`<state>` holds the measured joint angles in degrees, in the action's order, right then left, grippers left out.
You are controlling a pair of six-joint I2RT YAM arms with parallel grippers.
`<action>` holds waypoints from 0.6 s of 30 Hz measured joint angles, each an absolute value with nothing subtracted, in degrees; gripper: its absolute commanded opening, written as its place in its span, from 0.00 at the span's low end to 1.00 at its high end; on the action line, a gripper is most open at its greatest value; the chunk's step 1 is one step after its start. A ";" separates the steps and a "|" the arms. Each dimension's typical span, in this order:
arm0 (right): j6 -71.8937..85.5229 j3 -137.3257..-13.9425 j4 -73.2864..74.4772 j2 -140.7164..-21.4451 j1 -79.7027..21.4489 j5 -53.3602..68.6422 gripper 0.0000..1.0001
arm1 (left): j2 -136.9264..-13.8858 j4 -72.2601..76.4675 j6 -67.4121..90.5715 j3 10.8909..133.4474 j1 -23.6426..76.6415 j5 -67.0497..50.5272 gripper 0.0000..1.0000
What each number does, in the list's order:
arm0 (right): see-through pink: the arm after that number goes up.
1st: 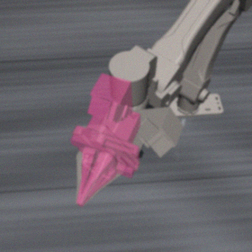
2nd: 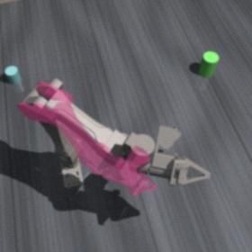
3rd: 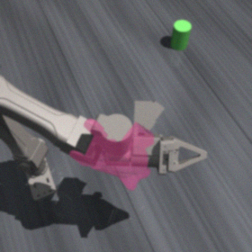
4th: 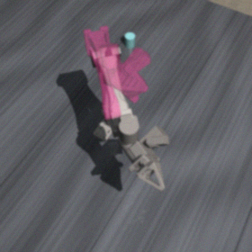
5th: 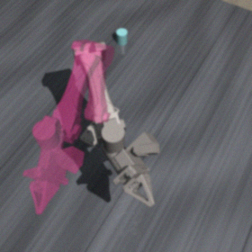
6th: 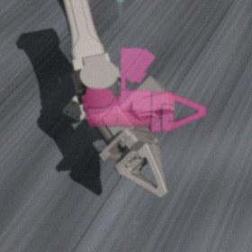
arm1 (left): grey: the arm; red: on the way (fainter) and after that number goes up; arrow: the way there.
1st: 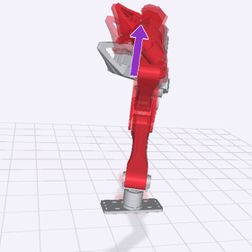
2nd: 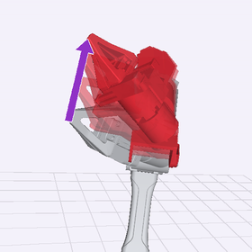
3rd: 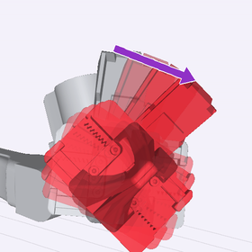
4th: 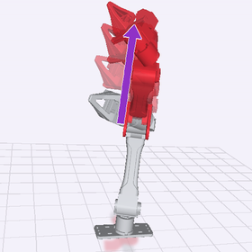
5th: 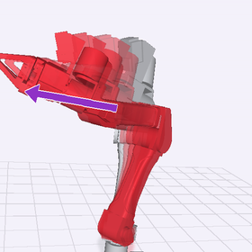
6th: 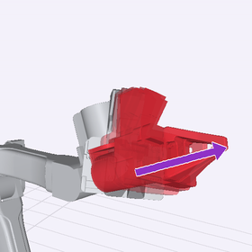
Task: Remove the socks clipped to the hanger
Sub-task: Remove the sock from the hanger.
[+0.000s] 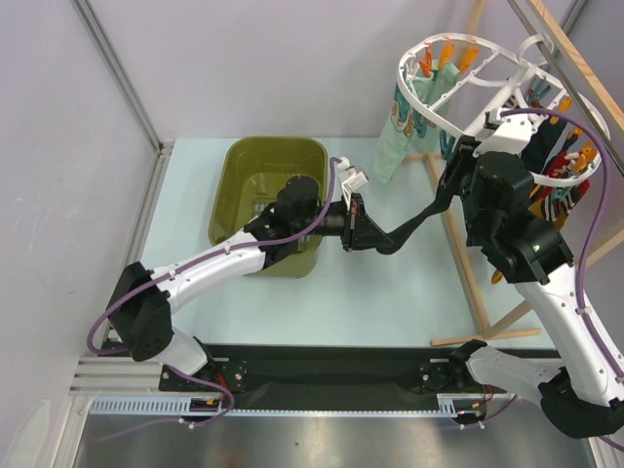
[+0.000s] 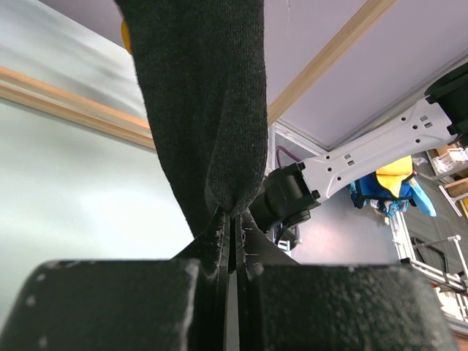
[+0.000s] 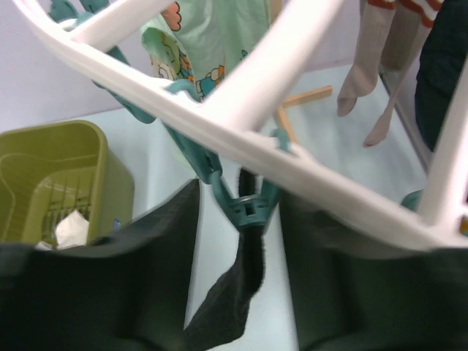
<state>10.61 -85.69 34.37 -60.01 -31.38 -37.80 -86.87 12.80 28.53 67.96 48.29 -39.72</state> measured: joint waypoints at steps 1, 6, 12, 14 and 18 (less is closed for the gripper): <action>10.72 -85.69 34.26 -59.99 -31.38 -37.95 0.56 | -86.87 12.80 28.53 67.96 48.29 -39.72 0.00; 10.48 -85.76 33.85 -59.77 -31.38 -38.44 0.52 | -86.87 12.95 28.58 67.96 48.29 -39.81 0.00; 10.87 -85.76 33.23 -59.46 -31.38 -38.57 0.38 | -86.87 14.02 29.47 67.96 48.29 -39.90 0.00; 11.11 -85.97 33.10 -59.51 -31.38 -38.72 0.24 | -86.87 14.66 29.95 67.99 48.29 -40.12 0.00; 11.66 -87.18 33.10 -59.92 -31.38 -39.29 0.00 | -86.89 15.64 30.63 67.99 48.31 -40.62 0.00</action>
